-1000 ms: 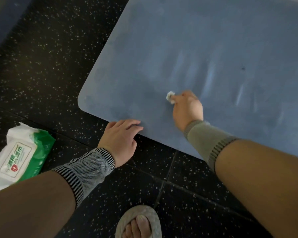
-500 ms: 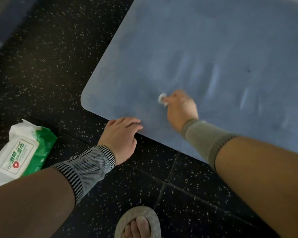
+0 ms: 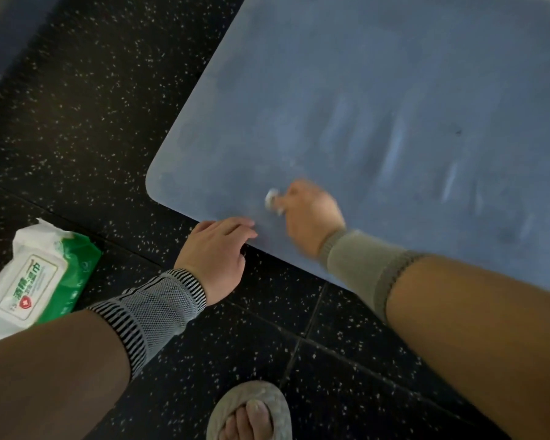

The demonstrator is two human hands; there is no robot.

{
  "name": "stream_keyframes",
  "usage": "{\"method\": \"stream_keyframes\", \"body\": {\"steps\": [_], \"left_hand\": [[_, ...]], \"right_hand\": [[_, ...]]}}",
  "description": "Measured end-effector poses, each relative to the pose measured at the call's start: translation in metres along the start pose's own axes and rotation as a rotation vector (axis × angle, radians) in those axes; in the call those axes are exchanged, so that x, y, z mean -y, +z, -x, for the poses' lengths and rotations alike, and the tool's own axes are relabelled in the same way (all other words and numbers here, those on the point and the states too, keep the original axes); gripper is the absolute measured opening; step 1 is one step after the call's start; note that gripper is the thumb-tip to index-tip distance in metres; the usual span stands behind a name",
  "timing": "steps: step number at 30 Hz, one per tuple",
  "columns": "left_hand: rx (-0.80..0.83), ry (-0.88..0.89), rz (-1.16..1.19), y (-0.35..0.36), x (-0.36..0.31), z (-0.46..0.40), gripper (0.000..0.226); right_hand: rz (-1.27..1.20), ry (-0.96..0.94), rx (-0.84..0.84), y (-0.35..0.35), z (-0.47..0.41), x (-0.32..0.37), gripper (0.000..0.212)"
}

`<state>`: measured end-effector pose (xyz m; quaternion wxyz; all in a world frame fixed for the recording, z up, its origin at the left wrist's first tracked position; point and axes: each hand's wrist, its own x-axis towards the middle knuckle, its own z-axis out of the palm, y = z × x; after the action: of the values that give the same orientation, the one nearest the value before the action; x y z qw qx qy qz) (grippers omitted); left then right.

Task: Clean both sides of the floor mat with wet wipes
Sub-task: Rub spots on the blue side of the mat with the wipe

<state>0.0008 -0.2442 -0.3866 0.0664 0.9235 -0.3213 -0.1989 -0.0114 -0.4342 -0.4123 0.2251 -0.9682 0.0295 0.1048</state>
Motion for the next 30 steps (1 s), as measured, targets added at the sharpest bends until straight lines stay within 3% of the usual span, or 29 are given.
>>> {"method": "stream_keyframes", "body": {"steps": [2,4,6,8,10,15,17,23,30], "left_hand": [[-0.007,-0.006,0.022,-0.001,-0.002,0.000,0.038],[-0.008,-0.007,0.042,0.000,-0.001,0.000,0.037],[-0.015,-0.008,0.053,0.000,0.000,0.002,0.037],[-0.025,-0.008,0.065,-0.001,0.000,0.005,0.035],[-0.033,-0.015,0.069,-0.003,-0.001,0.005,0.034],[-0.068,-0.035,0.052,-0.004,-0.007,-0.005,0.032],[-0.070,-0.013,0.033,-0.005,-0.010,-0.007,0.033],[-0.003,0.090,-0.042,-0.006,-0.013,-0.008,0.039],[0.006,0.135,-0.027,-0.007,-0.019,-0.014,0.037]], "right_hand": [[-0.047,-0.198,0.142,0.005,0.033,0.010,0.027],[-0.091,-0.264,0.163,-0.006,0.033,0.003,0.027],[-0.048,-0.106,-0.008,-0.016,0.003,-0.013,0.028],[-0.014,0.251,-0.161,-0.030,-0.034,-0.038,0.029],[0.014,0.387,-0.171,-0.029,-0.049,-0.043,0.031],[-0.011,-0.129,0.060,0.005,0.004,0.004,0.032],[-0.011,-0.244,0.124,0.005,0.023,0.002,0.030],[0.113,-0.407,0.341,-0.017,0.050,-0.018,0.027],[0.265,-0.323,0.626,-0.052,0.084,-0.052,0.022]]}}
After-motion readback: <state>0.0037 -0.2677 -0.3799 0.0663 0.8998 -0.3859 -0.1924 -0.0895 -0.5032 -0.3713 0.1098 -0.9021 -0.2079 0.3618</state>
